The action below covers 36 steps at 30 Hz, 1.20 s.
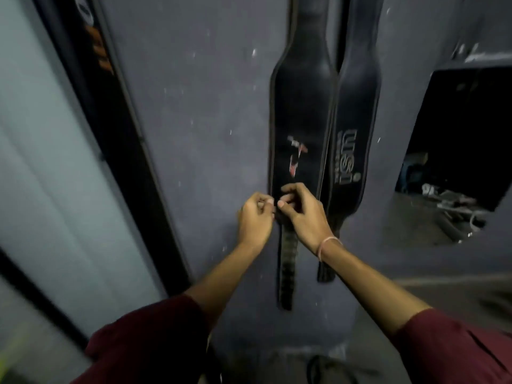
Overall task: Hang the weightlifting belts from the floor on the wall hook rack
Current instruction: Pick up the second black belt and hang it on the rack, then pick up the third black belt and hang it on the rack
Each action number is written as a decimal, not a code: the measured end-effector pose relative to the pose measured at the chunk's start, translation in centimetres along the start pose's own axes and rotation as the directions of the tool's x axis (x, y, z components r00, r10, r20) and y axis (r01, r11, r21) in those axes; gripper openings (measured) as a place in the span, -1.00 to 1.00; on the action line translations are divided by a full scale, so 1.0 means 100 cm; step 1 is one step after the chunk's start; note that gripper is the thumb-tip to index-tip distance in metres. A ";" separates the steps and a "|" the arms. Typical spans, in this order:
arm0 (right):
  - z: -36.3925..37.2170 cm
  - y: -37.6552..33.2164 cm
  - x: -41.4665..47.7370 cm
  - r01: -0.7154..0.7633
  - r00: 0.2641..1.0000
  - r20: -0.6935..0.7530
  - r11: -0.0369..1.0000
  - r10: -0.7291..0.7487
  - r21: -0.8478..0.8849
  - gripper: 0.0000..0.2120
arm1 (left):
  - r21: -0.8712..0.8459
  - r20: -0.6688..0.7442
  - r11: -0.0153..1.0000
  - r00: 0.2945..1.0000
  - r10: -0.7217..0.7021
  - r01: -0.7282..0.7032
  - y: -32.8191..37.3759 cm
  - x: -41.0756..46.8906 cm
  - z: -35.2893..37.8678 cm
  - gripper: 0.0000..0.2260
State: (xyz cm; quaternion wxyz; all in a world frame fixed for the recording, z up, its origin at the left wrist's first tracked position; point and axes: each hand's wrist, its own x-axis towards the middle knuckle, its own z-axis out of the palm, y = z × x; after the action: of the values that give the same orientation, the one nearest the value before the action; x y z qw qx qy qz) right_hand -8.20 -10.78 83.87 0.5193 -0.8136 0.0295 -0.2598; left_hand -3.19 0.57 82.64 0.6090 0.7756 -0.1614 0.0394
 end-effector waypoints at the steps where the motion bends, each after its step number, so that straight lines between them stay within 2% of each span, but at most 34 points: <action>1: 0.009 0.014 -0.022 -0.040 0.998 0.041 0.999 0.040 0.007 -0.78 | 0.014 0.012 0.998 0.998 -0.055 0.054 -0.023 -0.021 0.003 -0.89; 7: 0.048 0.106 -0.132 -0.284 0.940 0.207 0.958 0.271 0.037 -0.78 | 0.060 0.044 0.941 0.941 -0.336 0.333 -0.147 -0.129 0.021 -0.81; 10: 0.066 0.169 -0.183 -0.442 0.855 0.294 0.897 0.428 -0.021 -0.72 | 0.041 0.059 0.869 0.867 -0.494 0.493 -0.206 -0.181 0.032 -0.74; 16: 0.077 0.260 -0.252 -0.646 0.657 0.410 0.753 0.632 -0.127 -0.77 | 0.106 0.010 0.768 0.772 -0.636 0.631 -0.305 -0.243 0.050 -0.73; 18: 0.077 0.290 -0.267 -0.671 0.597 0.452 0.721 0.663 -0.174 -0.83 | 0.140 -0.012 0.717 0.725 -0.688 0.683 -0.332 -0.256 0.061 -0.84; 21: 0.080 0.336 -0.286 -0.710 0.545 0.451 0.675 0.707 -0.201 -0.92 | 0.168 -0.025 0.644 0.656 -0.754 0.747 -0.373 -0.273 0.081 -0.88; 25: 0.102 0.410 -0.316 -0.736 0.459 0.457 0.614 0.762 -0.286 -0.78 | 0.210 -0.067 0.593 0.616 -0.785 0.778 -0.434 -0.282 0.106 -0.88; 27: 0.120 0.451 -0.331 -0.731 0.441 0.454 0.603 0.775 -0.320 -0.75 | 0.194 -0.064 0.565 0.585 -0.809 0.802 -0.476 -0.287 0.116 -0.84; 31: 0.168 0.548 -0.362 -0.707 0.390 0.452 0.575 0.802 -0.411 -0.83 | 0.187 -0.027 0.529 0.542 -0.840 0.828 -0.577 -0.305 0.138 -0.79; 34: 0.212 0.630 -0.385 -0.639 0.381 0.476 0.598 0.792 -0.483 -0.77 | 0.212 -0.026 0.520 0.537 -0.843 0.827 -0.669 -0.324 0.157 -0.74; 36: 0.241 0.689 -0.406 -0.581 0.383 0.484 0.613 0.787 -0.536 -0.74 | 0.186 -0.013 0.477 0.488 -0.873 0.859 -0.725 -0.341 0.171 -0.71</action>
State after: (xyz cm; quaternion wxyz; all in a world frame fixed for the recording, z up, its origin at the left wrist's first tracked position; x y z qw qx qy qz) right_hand -16.99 -9.54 0.81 0.4305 -0.8228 0.2095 0.3064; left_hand -16.06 6.01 1.89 0.4709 0.7998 0.2308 -0.2920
